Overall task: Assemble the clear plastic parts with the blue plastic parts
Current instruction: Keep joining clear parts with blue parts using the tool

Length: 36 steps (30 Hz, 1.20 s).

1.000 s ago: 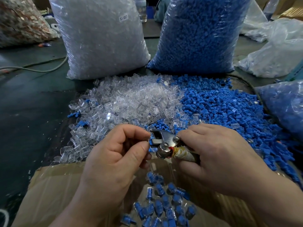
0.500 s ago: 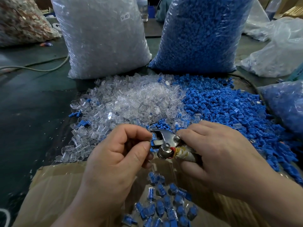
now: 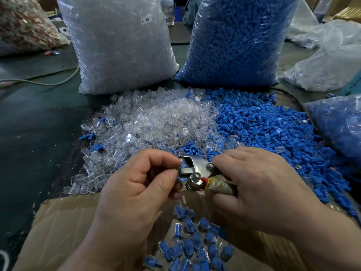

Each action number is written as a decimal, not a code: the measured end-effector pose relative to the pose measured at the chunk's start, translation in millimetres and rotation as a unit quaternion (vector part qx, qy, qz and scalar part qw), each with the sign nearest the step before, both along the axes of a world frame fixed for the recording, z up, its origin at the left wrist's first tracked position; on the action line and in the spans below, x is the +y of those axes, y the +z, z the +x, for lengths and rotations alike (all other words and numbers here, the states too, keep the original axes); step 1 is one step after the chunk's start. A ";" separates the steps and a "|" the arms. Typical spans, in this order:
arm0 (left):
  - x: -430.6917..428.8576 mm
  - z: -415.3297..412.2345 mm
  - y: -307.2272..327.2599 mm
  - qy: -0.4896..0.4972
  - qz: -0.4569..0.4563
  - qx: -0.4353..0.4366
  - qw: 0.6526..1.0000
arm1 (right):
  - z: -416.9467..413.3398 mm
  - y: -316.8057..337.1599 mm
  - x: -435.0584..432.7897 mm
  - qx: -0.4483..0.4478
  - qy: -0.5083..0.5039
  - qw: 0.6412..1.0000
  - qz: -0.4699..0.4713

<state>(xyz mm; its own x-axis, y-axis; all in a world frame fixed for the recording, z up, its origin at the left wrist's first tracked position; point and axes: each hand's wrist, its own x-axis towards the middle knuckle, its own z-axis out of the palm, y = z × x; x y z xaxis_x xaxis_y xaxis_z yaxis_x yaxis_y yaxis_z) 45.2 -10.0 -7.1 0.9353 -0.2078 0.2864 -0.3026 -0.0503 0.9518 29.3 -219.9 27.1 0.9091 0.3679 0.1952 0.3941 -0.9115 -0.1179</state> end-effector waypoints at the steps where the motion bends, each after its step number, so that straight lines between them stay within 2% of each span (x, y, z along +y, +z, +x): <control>1: 0.1 -0.2 0.0 -0.001 0.001 -0.001 1.000 | -0.5 0.4 0.5 0.000 -0.002 1.000 0.002; 8: 1.6 -0.8 1.5 0.003 0.016 -0.003 1.000 | -2.2 1.4 1.1 -0.011 -0.019 1.000 0.011; 11: -0.3 -1.3 3.3 0.037 0.022 0.011 0.999 | 0.4 -3.8 0.7 -0.023 -0.023 0.999 0.002; 14: 0.2 1.4 2.3 0.081 0.028 0.059 0.995 | 8.0 -9.8 -4.5 -0.056 -0.041 0.997 -0.034; 16: -0.1 2.9 1.2 0.071 0.048 0.107 0.991 | 15.9 -12.3 -10.2 -0.065 -0.062 0.994 -0.068; 21: -1.9 5.7 3.2 0.061 0.055 0.182 0.980 | 31.6 -17.2 -12.2 -0.020 -0.085 0.988 -0.130; 27: -5.5 4.4 -2.4 0.064 0.059 0.217 0.972 | 30.6 -11.2 -7.7 0.031 -0.082 0.992 -0.088; 32: -9.6 1.7 -7.6 0.090 0.077 0.185 0.976 | 10.4 -4.8 19.2 -0.065 -0.007 0.998 0.012; 36: -12.2 -3.2 0.3 0.111 0.155 0.077 0.979 | 5.9 -8.9 30.3 -0.076 0.051 0.996 0.000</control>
